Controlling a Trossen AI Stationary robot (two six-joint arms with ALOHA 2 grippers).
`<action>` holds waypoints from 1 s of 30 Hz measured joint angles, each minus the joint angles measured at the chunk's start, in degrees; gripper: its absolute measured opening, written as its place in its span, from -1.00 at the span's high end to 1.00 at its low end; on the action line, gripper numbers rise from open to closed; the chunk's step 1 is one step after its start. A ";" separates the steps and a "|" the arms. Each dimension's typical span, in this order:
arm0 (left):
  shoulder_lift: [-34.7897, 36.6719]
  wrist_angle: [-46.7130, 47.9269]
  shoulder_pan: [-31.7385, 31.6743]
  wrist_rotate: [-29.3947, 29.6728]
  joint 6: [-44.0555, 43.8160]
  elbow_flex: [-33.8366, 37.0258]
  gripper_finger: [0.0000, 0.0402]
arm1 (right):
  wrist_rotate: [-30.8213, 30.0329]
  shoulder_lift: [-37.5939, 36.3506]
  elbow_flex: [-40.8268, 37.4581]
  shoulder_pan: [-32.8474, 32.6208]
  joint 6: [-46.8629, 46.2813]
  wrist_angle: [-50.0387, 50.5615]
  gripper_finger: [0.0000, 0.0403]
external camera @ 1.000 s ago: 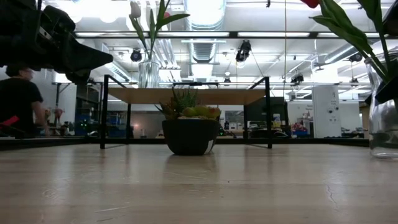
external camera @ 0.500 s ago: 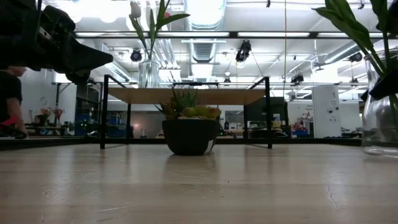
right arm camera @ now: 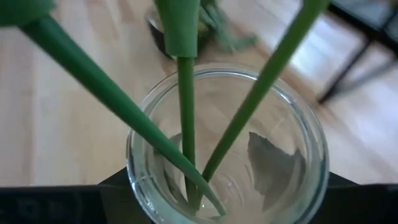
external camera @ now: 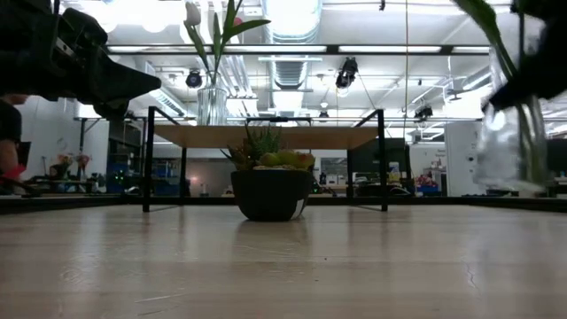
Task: Pick and place flowers into a vace then onto a shelf
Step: Put the transparent vase with the flowers on the shelf
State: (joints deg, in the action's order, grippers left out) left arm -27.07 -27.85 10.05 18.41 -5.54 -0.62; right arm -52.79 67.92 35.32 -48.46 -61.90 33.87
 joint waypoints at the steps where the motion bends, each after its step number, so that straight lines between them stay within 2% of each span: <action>1: 0.00 -0.01 0.01 0.00 0.00 0.00 1.00 | 0.02 -0.01 0.79 0.70 3.69 -1.89 0.14; 4: -0.02 0.00 0.00 0.00 0.00 0.00 1.00 | 0.65 -0.04 3.43 3.00 14.18 -6.15 0.14; 9: -0.02 0.01 0.01 0.00 0.00 0.00 1.00 | 4.27 -0.27 8.26 8.65 25.77 -6.39 0.14; 18: -0.02 0.25 0.00 0.00 -1.01 0.00 1.00 | 13.96 -0.85 17.01 24.00 48.73 -11.85 0.14; 23: -0.02 0.26 0.01 0.00 -1.01 0.02 1.00 | 24.57 -0.94 23.10 36.50 57.26 -11.91 0.14; 30: -0.02 0.27 0.00 0.00 -1.01 0.02 1.00 | 42.07 1.75 31.04 54.24 63.72 -11.85 0.14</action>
State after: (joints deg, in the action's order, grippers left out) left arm -27.09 -27.57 10.05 18.41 -6.55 -0.60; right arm -10.72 69.67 66.36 5.78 1.81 22.02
